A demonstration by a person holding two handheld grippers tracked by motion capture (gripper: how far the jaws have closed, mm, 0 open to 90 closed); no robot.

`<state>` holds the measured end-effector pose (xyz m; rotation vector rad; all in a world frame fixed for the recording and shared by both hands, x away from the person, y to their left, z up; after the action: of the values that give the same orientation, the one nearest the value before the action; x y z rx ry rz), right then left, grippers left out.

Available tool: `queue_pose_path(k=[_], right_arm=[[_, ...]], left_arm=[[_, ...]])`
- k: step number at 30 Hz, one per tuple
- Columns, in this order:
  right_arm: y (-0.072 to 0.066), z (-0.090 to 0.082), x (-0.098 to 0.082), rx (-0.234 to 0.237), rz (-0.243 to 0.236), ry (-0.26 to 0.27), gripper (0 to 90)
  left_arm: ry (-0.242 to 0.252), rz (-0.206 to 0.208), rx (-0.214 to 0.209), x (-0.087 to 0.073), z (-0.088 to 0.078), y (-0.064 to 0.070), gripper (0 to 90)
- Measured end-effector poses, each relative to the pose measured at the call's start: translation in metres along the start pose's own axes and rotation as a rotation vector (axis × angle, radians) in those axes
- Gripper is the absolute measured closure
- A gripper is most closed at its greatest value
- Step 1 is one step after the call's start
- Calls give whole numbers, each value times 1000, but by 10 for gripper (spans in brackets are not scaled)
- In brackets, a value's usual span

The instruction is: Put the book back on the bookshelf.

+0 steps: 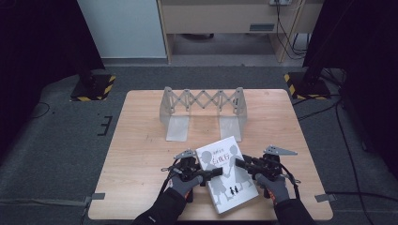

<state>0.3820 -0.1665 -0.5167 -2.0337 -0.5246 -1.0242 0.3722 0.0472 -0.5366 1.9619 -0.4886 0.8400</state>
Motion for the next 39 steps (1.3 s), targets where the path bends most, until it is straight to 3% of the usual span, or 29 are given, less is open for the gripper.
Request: queue_pose_path(k=[7, 13, 17, 19, 21, 24, 25, 27, 30, 31, 37, 39], right_arm=[[2, -2, 1, 6, 8, 6, 555], [5, -8, 6, 21, 21, 43, 481], [15, -18, 8, -11, 47, 78, 454], [26, -25, 9, -64, 62, 100, 407], [28, -27, 9, -79, 66, 102, 406], [41, -31, 5, -191, 31, 69, 358], [49, -31, 2, -258, 10, 35, 329], [51, -31, 1, -275, 0, 24, 316], [61, -33, -3, -364, -30, -20, 283], [61, -33, -3, -364, -30, -20, 283], [74, -34, -11, -488, -121, -103, 241], [75, -34, -11, -498, -129, -109, 237]], left_arm=[[35, -31, -39, 5, -4, 3, 385], [24, 13, -46, 13, -7, 15, 420], [24, 22, -49, 15, -10, 17, 435], [26, 22, -46, 18, -12, 17, 445], [32, 24, -44, 20, -14, 17, 449], [43, 40, -41, 25, -19, 18, 467], [52, 53, -36, 29, -22, 20, 478], [56, 62, -32, 32, -24, 21, 490], [76, 93, -18, 39, -31, 22, 506], [80, 103, -10, 41, -32, 23, 506], [107, 152, 47, 51, -44, 21, 516], [117, 169, 69, 54, -48, 20, 517]])
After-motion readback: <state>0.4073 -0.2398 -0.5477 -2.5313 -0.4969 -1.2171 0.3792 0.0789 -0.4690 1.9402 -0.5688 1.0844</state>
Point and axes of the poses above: each handheld gripper's, and its own axes: z roughly forward along the jaws, x roughly out of its top, y roughly to its right, the point moved 5 cm from there along z, roughly forward along the jaws, and after that the axes turned 2 degrees about x, right-handed, at the moved point
